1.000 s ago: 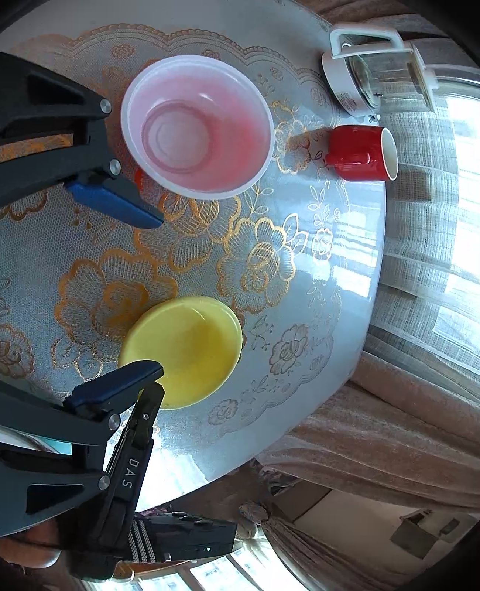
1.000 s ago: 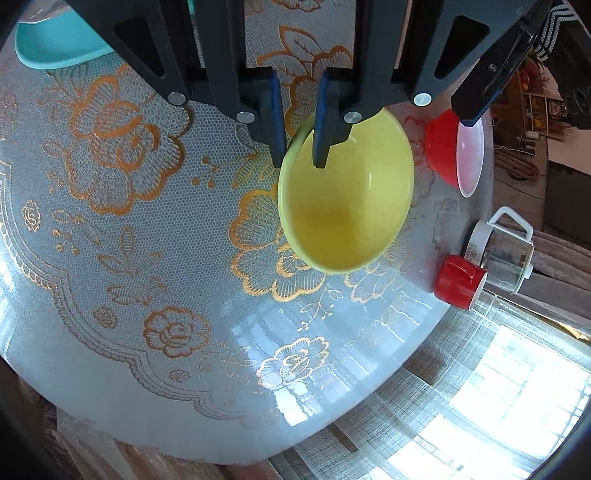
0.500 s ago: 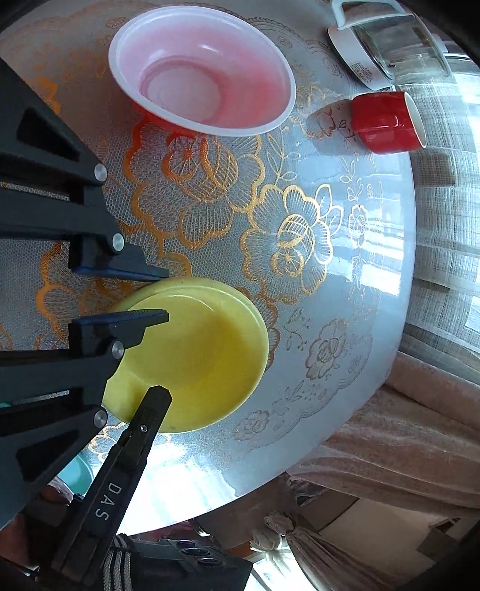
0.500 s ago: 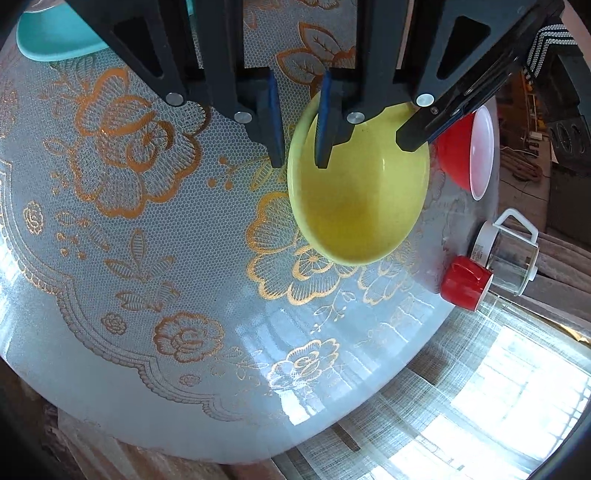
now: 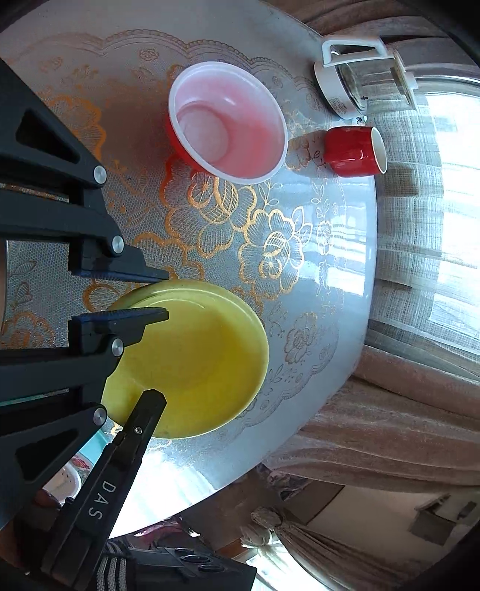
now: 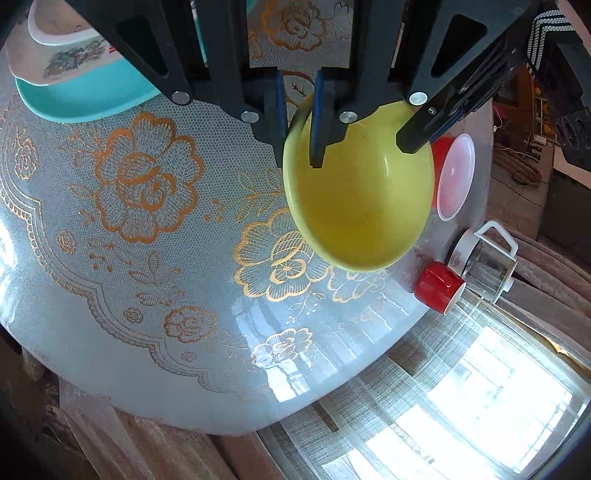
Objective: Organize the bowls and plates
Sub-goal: 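Lift the yellow bowl with both tools and lower it into the steel bowl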
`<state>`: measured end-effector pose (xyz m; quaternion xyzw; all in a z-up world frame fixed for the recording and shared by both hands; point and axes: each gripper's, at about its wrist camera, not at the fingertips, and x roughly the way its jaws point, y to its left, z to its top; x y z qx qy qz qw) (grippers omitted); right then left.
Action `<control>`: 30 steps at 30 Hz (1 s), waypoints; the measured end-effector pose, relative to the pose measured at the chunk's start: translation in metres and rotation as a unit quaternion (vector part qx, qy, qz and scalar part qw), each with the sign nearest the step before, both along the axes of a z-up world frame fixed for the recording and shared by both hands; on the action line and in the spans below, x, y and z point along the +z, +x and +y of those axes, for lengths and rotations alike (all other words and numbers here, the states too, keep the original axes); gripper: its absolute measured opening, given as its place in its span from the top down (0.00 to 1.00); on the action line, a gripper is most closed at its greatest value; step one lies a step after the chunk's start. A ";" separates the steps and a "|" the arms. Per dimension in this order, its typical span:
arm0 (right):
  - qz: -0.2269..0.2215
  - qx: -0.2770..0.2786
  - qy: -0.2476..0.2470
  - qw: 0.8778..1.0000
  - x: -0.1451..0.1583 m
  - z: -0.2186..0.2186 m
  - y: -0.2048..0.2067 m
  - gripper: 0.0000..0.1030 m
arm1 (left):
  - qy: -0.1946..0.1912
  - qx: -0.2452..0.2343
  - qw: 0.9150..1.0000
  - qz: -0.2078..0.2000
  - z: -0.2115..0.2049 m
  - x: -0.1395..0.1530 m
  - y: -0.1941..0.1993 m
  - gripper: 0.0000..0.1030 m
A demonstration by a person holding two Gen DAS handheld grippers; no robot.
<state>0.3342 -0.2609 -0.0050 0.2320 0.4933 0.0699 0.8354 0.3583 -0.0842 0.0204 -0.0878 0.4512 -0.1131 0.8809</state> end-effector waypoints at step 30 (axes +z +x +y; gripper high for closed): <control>-0.113 0.001 -0.001 0.994 0.033 0.051 -0.160 0.89 | -0.033 0.035 0.994 -0.094 0.063 0.018 -0.174 0.88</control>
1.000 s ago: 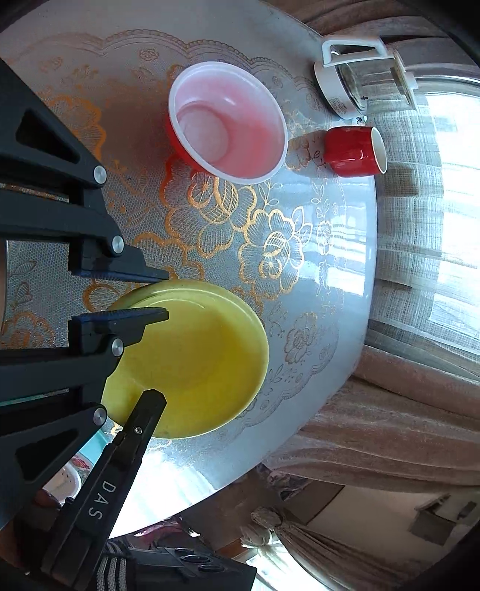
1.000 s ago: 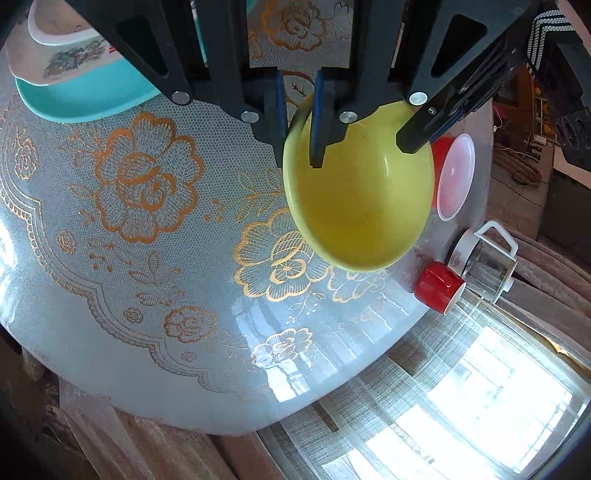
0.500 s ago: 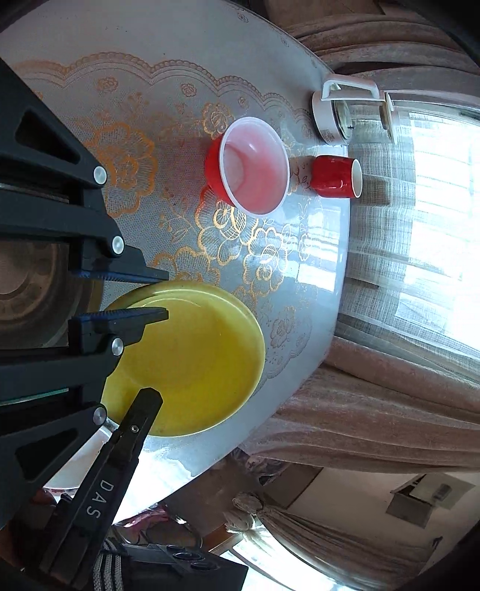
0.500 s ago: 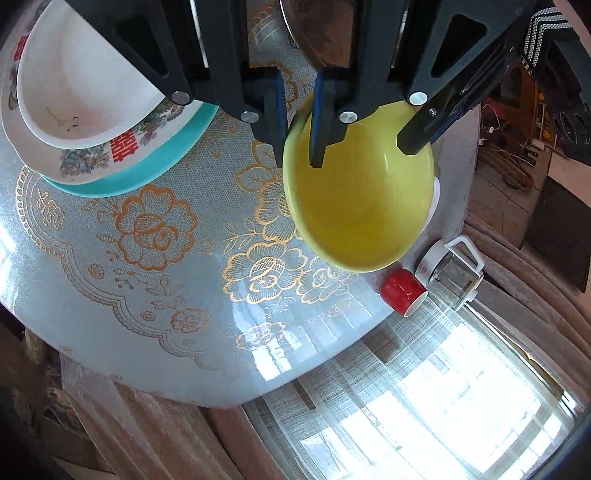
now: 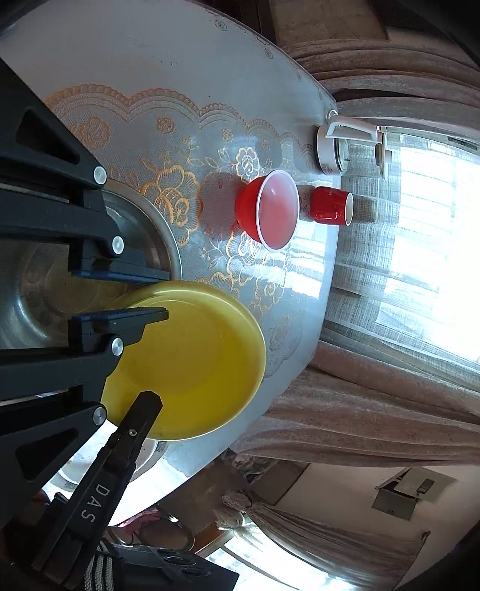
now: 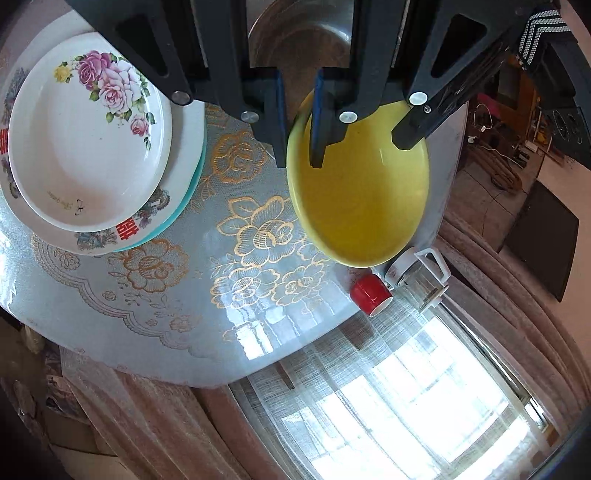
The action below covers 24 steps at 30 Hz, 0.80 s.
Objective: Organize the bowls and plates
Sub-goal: 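Lift the yellow bowl with both tools and lower it into the steel bowl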
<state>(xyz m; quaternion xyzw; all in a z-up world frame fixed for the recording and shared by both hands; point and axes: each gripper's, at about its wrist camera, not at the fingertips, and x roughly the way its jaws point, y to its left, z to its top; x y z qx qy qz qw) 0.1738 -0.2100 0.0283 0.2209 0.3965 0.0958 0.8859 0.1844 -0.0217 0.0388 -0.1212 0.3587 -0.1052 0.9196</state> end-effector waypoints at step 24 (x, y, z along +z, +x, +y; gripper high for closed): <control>0.043 0.024 -0.012 0.999 -0.029 0.027 -0.025 0.87 | 0.004 0.006 1.000 0.011 0.020 -0.023 -0.037 0.88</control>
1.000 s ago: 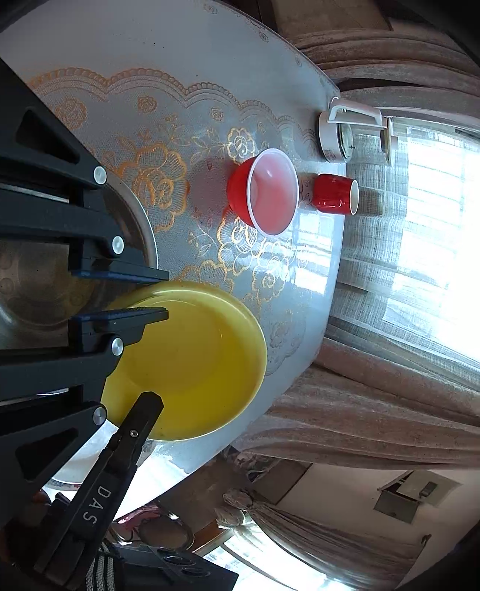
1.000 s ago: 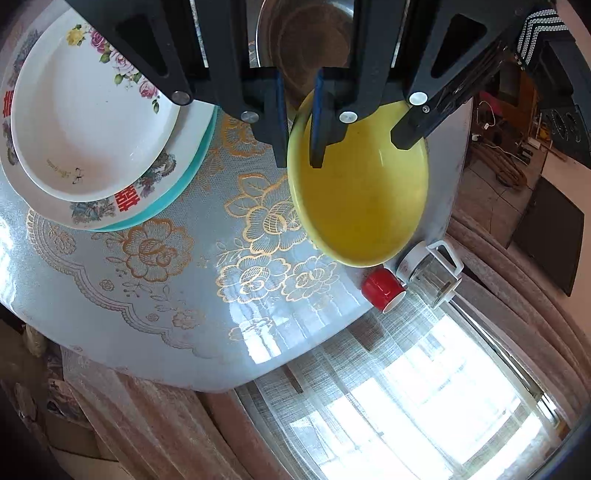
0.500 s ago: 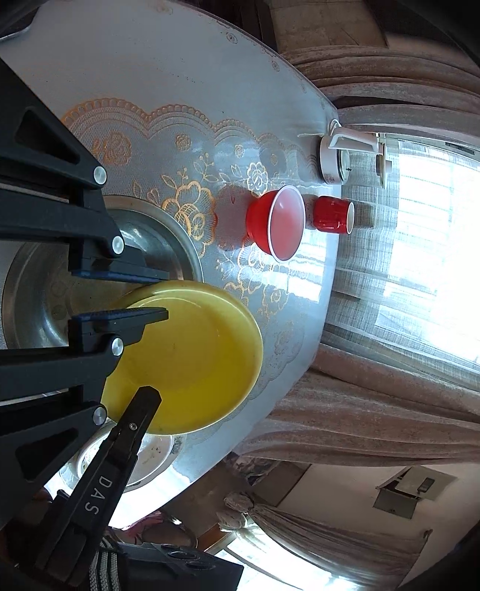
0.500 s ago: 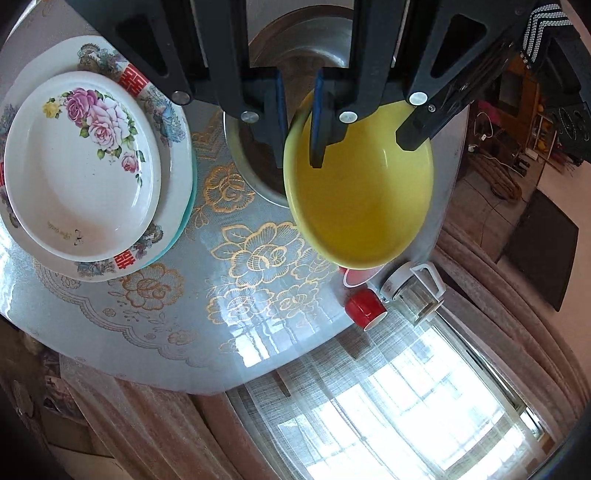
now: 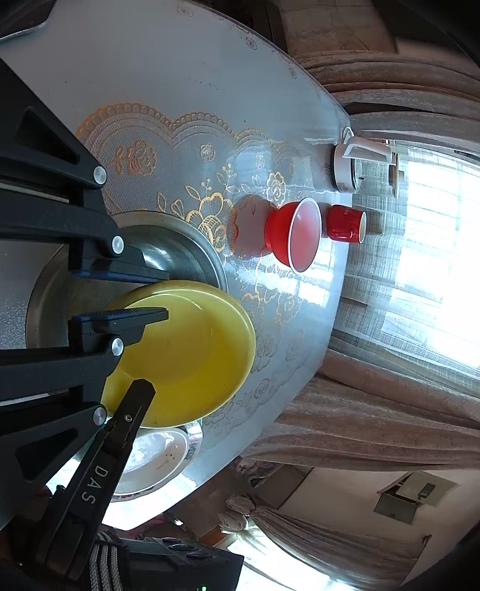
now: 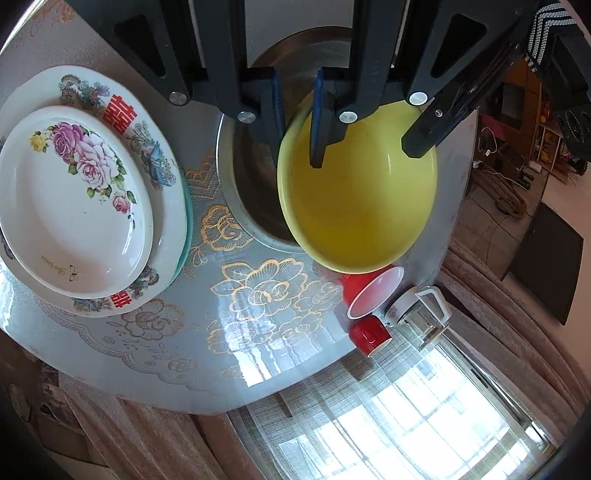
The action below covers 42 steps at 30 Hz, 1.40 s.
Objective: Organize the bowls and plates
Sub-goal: 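Lift the yellow bowl with both tools and lower it into the steel bowl, then open both tools and withdraw from the yellow bowl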
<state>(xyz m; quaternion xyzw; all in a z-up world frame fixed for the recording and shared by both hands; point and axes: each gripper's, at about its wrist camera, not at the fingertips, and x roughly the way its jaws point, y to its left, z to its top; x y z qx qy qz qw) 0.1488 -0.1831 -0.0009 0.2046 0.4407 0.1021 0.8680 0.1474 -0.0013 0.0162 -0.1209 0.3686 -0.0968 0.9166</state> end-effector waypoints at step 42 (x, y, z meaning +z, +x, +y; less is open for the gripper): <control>0.027 0.000 -0.022 0.999 -0.010 0.011 0.020 0.68 | 0.015 0.014 0.999 0.034 0.005 -0.024 0.009 0.87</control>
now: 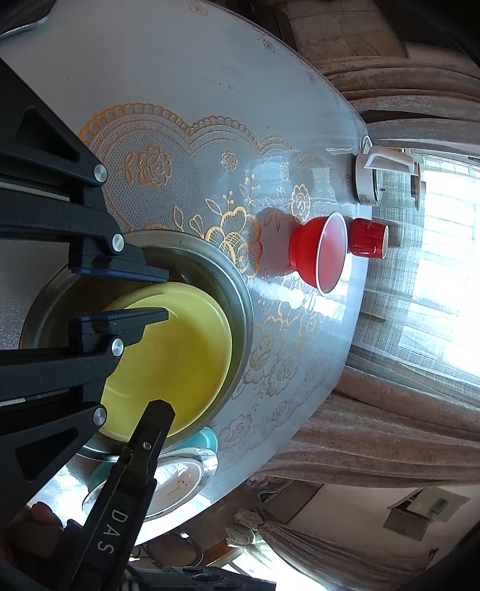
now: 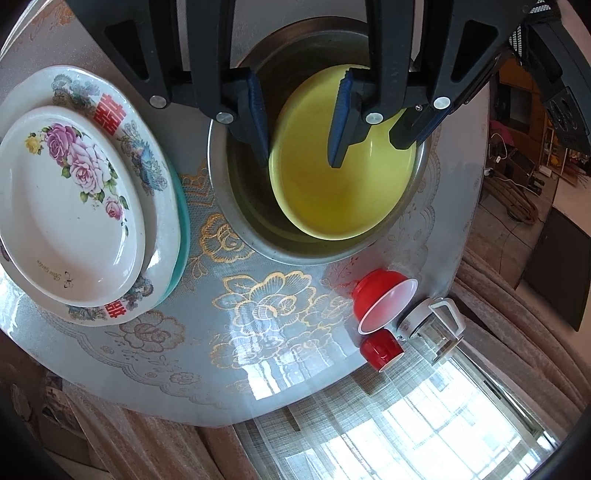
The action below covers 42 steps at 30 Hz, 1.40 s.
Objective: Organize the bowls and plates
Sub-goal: 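Open both tools and withdraw from the yellow bowl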
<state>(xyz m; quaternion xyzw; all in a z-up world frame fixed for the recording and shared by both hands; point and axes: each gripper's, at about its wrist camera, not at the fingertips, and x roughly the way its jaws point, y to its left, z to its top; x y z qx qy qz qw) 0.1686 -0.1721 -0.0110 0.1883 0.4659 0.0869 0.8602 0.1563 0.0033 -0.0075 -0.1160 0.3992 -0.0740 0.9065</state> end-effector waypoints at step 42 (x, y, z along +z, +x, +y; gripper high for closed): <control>-0.021 0.033 -0.024 0.999 0.029 0.010 0.044 0.67 | -0.003 0.079 0.997 0.009 0.045 0.030 0.049 0.26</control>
